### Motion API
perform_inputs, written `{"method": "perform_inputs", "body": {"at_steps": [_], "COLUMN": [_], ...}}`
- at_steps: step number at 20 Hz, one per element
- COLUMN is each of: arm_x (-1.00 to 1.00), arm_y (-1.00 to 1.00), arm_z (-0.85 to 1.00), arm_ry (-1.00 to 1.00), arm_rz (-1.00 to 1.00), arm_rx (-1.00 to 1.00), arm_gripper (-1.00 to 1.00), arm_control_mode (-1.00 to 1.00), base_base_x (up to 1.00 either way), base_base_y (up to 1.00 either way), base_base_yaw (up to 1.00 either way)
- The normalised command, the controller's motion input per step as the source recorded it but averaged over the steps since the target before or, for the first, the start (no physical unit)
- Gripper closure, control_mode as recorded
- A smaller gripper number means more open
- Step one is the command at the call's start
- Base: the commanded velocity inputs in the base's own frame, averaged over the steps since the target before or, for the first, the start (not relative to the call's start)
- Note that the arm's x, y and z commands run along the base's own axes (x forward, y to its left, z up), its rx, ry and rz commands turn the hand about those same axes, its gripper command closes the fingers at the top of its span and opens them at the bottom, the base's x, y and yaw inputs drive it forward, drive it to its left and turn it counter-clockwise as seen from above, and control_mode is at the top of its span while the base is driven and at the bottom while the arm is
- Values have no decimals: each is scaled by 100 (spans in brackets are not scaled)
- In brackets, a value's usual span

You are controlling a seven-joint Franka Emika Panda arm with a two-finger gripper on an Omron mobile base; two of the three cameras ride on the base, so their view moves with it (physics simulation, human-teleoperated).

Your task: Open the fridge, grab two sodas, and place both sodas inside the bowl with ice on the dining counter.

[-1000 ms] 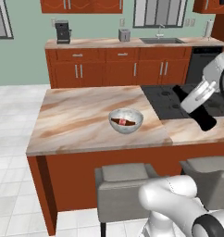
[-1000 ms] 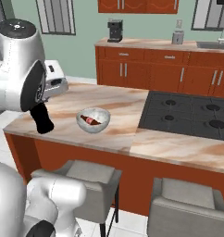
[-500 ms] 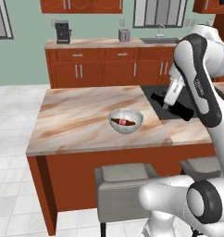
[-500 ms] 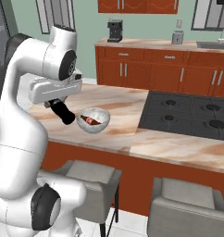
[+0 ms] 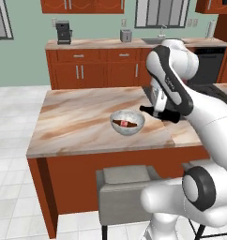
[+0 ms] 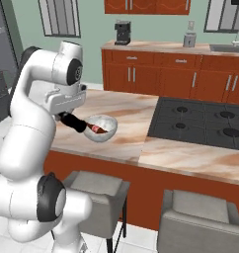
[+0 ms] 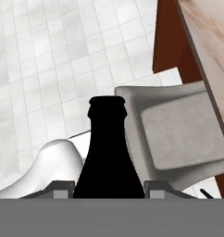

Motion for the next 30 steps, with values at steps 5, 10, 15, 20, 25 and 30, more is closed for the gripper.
{"method": "perform_inputs", "body": {"at_steps": [5, 10, 15, 20, 25, 30], "arm_x": [17, 41, 47, 45, 45, 42], "arm_y": [1, 0, 0, 0, 0, 0], "arm_z": [-30, -29, -27, -30, -24, -22], "arm_ry": [0, 0, 0, 0, 0, 0], "arm_rz": [1, 5, 5, 3, 4, 5], "arm_rx": [-5, -1, 0, 0, 0, 0], "arm_gripper": [100, 100, 100, 100, 100, 100], "arm_control_mode": [-100, -100, -100, -100, -100, -100], "base_base_x": [0, 0, 0, 0, 0, 0], "base_base_y": [0, 0, 0, 0, 0, 0], "base_base_yaw": [0, 0, 0, 0, 0, 0]}}
